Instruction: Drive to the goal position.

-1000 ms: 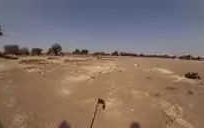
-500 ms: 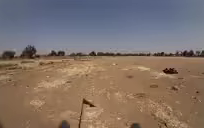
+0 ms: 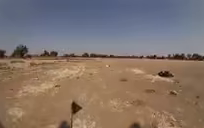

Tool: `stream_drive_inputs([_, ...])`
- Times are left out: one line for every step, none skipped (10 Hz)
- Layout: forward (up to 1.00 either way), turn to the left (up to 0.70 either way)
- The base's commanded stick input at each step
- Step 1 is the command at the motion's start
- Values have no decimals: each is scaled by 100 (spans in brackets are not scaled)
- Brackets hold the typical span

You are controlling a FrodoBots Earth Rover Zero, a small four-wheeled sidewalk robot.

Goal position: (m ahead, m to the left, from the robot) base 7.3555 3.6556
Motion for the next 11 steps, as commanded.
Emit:
stream_drive_inputs([50, 0])
stream_drive_inputs([50, 0])
stream_drive_inputs([50, 0])
stream_drive_inputs([50, 0])
stream_drive_inputs([50, 0])
stream_drive_inputs([50, 0])
stream_drive_inputs([50, 0])
stream_drive_inputs([50, 0])
stream_drive_inputs([50, 0])
stream_drive_inputs([50, 0])
stream_drive_inputs([50, 0])
